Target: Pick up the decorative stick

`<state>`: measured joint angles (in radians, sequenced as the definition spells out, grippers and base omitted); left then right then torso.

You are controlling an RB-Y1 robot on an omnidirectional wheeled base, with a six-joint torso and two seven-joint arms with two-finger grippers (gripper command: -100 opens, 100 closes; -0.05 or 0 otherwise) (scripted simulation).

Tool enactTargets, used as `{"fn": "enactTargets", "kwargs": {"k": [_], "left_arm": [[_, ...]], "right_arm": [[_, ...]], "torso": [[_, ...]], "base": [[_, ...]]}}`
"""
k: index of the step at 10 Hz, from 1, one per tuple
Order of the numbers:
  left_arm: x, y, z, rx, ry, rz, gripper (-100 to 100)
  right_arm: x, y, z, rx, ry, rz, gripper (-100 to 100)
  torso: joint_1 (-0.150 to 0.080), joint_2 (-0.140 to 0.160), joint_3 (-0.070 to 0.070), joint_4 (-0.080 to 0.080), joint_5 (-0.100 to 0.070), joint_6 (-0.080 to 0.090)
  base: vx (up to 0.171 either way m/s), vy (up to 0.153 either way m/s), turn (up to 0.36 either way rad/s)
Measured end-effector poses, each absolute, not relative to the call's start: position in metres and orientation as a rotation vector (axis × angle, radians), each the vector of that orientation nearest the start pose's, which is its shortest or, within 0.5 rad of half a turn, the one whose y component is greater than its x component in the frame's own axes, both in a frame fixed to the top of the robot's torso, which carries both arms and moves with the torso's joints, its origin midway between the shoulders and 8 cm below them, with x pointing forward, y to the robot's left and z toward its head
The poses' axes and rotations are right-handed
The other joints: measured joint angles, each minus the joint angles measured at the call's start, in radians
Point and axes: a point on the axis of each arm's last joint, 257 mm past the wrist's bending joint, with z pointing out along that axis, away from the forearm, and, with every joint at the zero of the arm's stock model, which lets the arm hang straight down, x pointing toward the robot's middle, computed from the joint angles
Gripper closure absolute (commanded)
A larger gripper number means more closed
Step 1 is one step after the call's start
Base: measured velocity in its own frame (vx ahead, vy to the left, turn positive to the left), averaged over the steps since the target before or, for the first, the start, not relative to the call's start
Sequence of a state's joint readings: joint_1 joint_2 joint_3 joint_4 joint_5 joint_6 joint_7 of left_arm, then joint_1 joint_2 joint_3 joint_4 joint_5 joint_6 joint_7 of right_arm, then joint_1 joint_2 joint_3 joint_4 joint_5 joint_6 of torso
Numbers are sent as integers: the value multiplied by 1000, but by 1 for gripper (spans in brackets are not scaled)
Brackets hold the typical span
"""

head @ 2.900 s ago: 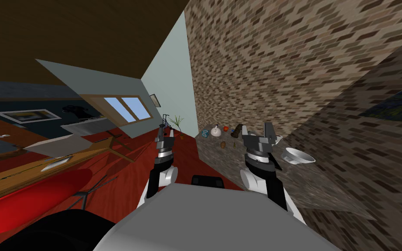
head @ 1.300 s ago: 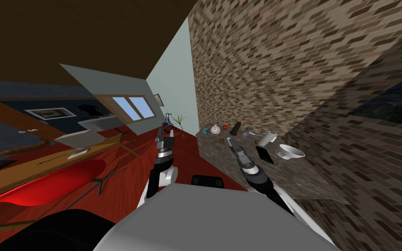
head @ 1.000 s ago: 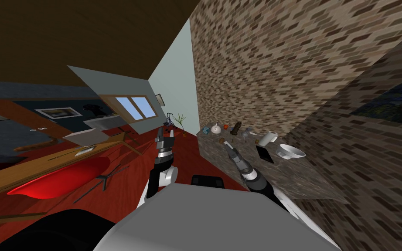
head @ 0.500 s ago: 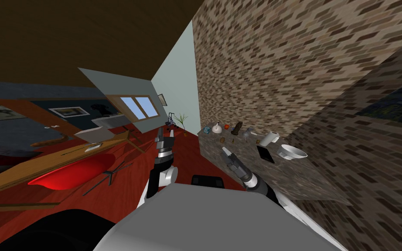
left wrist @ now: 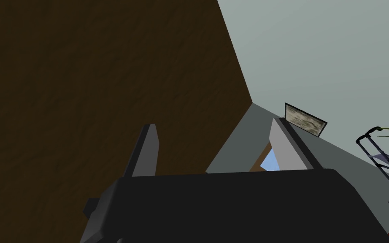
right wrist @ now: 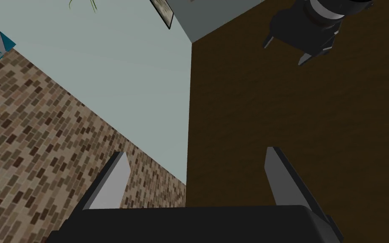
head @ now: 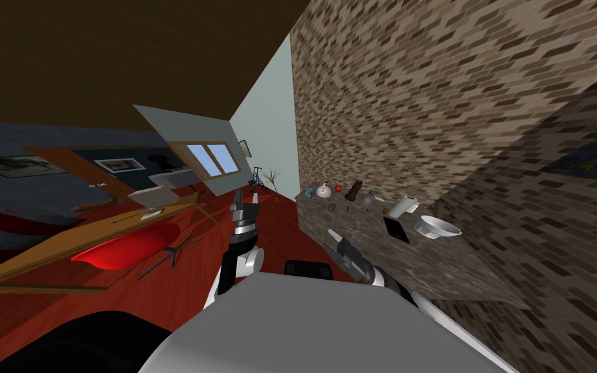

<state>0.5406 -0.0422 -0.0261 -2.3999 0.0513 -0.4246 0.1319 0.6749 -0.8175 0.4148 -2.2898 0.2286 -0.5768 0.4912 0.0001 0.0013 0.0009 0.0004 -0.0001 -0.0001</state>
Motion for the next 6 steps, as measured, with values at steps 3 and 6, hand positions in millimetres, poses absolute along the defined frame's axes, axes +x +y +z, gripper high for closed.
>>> {"fn": "enactTargets", "kwargs": {"k": [3, 6], "left_arm": [[329, 283, 51, -760, 498, -1470, 0], [329, 283, 51, -760, 498, -1470, 0]], "right_arm": [[217, -87, -155, -401, 1506, 1092, -100], [196, -86, -179, -514, 1565, 1058, -100]], "torso": [[0, 0, 0, 0, 0, 0], [0, 0, 0, 0, 0, 0]], "base": [[-25, 3, 53], [-17, 10, 64]]}}
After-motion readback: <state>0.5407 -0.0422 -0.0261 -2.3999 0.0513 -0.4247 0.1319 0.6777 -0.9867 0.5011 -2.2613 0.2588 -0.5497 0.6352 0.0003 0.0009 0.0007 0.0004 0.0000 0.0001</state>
